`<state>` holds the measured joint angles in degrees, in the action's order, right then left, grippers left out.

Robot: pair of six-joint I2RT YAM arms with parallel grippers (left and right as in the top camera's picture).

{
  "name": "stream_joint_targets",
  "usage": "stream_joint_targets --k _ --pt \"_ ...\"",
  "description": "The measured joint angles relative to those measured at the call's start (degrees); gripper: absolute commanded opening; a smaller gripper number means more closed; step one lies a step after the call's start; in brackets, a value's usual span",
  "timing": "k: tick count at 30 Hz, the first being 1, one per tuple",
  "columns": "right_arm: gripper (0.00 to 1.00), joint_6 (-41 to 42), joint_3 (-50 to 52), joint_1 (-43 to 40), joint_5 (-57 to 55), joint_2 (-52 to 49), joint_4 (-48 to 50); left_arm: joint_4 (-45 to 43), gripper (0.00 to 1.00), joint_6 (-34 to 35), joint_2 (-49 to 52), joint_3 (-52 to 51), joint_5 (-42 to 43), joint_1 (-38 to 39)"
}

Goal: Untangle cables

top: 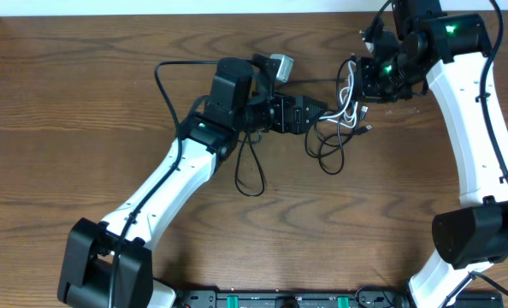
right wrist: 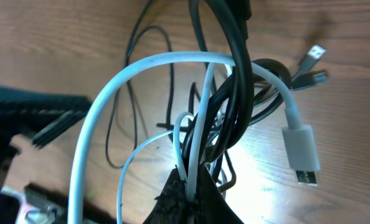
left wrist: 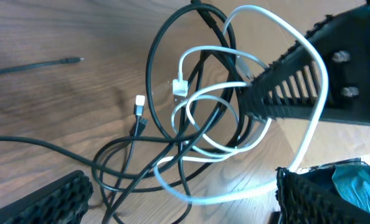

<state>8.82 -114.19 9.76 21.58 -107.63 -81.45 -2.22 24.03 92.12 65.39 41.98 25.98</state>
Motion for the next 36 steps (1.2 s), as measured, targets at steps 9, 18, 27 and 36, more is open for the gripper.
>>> stream_joint_targets --k 9,18,27,36 --pt "0.01 -3.3 0.0 0.0 5.5 0.5 -3.0 -5.4 0.96 2.3 0.1 0.0 -3.2 0.8" --pt "0.01 -5.0 0.0 0.0 8.4 7.1 -4.7 -6.7 0.97 3.6 0.1 0.0 -6.6 5.5" --pt "0.01 -6.2 0.0 0.1 9.2 9.4 -6.1 -7.1 0.96 5.4 0.1 0.0 -10.6 7.8" --pt "0.01 -7.8 0.0 0.4 10.3 9.4 -7.9 -9.8 0.96 10.6 0.1 0.0 -18.2 8.5"
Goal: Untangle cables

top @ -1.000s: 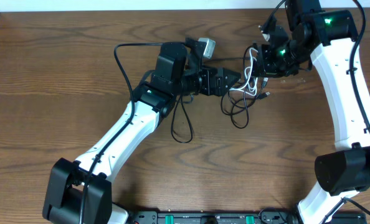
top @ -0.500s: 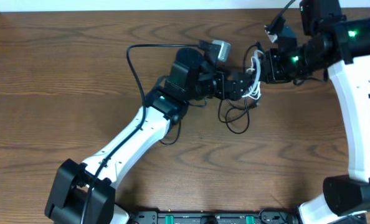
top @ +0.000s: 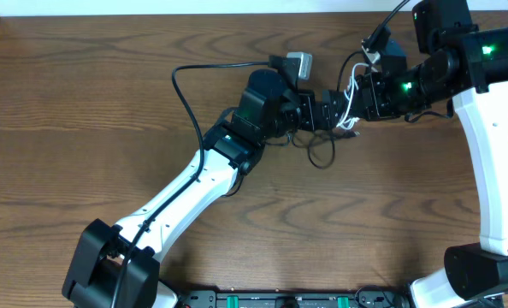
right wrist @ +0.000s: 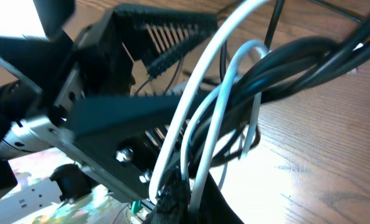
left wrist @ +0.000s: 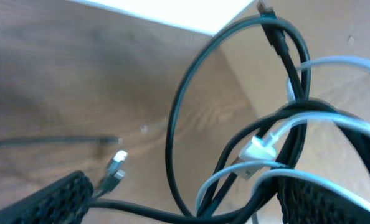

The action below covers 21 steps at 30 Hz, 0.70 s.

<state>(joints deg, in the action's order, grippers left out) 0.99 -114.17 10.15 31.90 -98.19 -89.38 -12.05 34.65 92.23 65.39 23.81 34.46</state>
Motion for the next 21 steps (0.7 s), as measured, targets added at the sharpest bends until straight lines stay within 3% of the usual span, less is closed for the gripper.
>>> stream_joint_targets --k 11,21 --pt "0.01 -1.4 0.0 -0.2 0.2 0.0 -3.6 -1.7 0.96 1.8 0.0 0.0 -8.8 -1.2" --pt "0.01 -1.6 0.0 -3.3 -5.9 6.2 -7.6 -1.0 0.96 3.4 0.0 0.0 -17.1 -12.9"
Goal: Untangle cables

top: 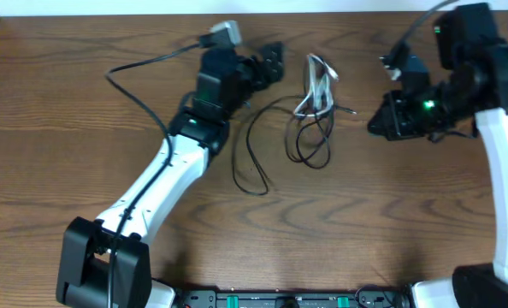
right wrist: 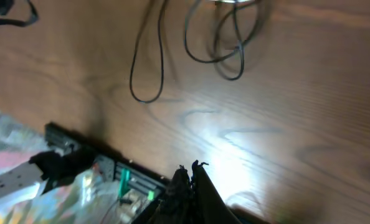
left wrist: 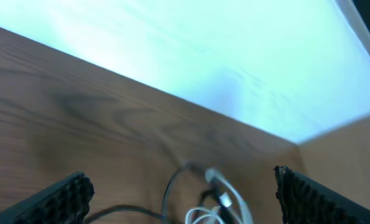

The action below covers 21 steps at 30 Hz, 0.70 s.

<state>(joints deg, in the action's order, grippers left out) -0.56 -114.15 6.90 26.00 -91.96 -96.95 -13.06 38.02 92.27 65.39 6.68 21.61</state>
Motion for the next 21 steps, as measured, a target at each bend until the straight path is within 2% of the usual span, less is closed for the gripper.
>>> stream_joint_targets --k 8,9,13,15,18,21 --pt "0.02 0.9 0.0 -2.1 -2.0 0.4 4.2 2.9 0.96 -0.7 0.0 0.0 4.9 -1.5" --pt "0.07 1.6 0.0 -1.7 -2.6 -0.2 5.2 3.9 0.96 -1.0 0.0 0.0 5.6 -1.5" --pt "0.40 6.4 0.0 -0.2 -6.3 -3.3 9.6 9.7 0.96 -3.2 0.0 0.0 7.7 -1.4" --pt "0.47 9.0 0.0 0.0 -8.6 -5.8 12.4 12.6 0.96 -4.8 0.0 0.0 8.3 -1.3" --pt "0.49 12.5 0.0 0.0 -10.8 -9.5 15.9 14.8 0.96 -6.9 0.0 0.0 8.4 -1.4" --pt "0.44 15.6 0.0 0.1 -12.4 -14.1 19.2 17.1 0.96 -8.6 0.0 0.0 7.6 -1.4"
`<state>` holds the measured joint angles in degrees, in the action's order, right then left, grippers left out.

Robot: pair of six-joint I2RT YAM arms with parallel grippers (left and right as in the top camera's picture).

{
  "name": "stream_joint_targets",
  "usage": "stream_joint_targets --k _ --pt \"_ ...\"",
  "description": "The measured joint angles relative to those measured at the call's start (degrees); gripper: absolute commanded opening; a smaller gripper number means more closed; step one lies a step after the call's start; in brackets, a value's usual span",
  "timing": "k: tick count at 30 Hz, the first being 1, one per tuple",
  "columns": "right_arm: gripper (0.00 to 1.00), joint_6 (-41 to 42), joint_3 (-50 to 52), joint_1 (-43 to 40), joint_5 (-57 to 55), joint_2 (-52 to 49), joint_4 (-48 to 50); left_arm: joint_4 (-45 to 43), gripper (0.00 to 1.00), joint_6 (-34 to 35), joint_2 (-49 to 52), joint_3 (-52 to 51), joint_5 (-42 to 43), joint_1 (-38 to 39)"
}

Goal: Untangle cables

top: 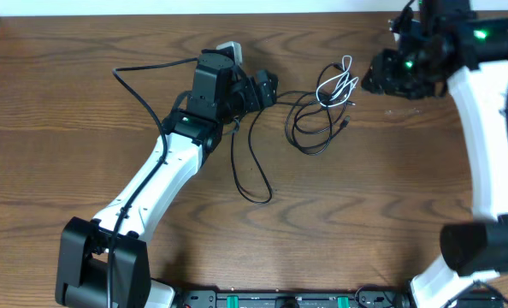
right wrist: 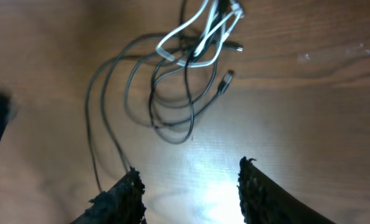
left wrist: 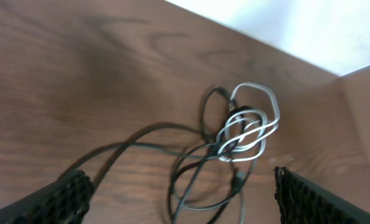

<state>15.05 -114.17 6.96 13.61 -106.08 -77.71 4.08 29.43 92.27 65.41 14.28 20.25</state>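
Note:
The tangle lies on the table: a white cable (top: 338,82) coiled at the back, knotted into black cable loops (top: 310,128) whose long strand runs down to a loop (top: 256,186). My left gripper (top: 267,88) is open just left of the tangle, nothing between its fingers. The left wrist view has the white cable (left wrist: 247,127) and black cable (left wrist: 200,180) ahead of the left gripper (left wrist: 185,205). My right gripper (top: 375,73) is open just right of the white coil. In its wrist view the white cable (right wrist: 200,31) and black cable (right wrist: 172,106) lie beyond the right gripper (right wrist: 191,193).
The wooden table (top: 66,128) ends at a white wall along the back. The left arm's own black lead (top: 143,68) arches over the table to the left of the wrist. An equipment rail (top: 288,299) runs along the front edge.
My right gripper was shut lower right of the tangle; now it is open, further back, beside the white coil. The left gripper has dropped from the back edge toward the tangle. The white coil lies slightly further right.
At first my right gripper was shut on white and black strands, with the left gripper's open fingers among the loops. Both were then close together with the bundle raised. After that the tangle lay on the table with both grippers apart; now both are open beside it.

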Motion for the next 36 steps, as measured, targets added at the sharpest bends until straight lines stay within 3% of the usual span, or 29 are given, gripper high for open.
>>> stream_joint_targets --k 12,22,26,36 --pt "0.32 10.4 0.0 2.0 -0.1 -19.9 13.6 5.9 0.96 -2.7 0.0 0.0 -4.5 0.0" --pt "0.27 12.8 0.0 3.3 -0.1 -26.4 23.5 6.4 0.96 -2.7 0.0 0.0 -5.3 0.0" --pt "0.02 13.0 0.0 3.3 -0.1 -28.2 25.4 6.4 0.96 -2.8 0.0 0.0 -5.3 0.0" --pt "0.01 10.7 0.0 2.7 3.2 -27.9 23.6 6.4 0.96 -2.7 0.0 0.0 -5.4 0.0"
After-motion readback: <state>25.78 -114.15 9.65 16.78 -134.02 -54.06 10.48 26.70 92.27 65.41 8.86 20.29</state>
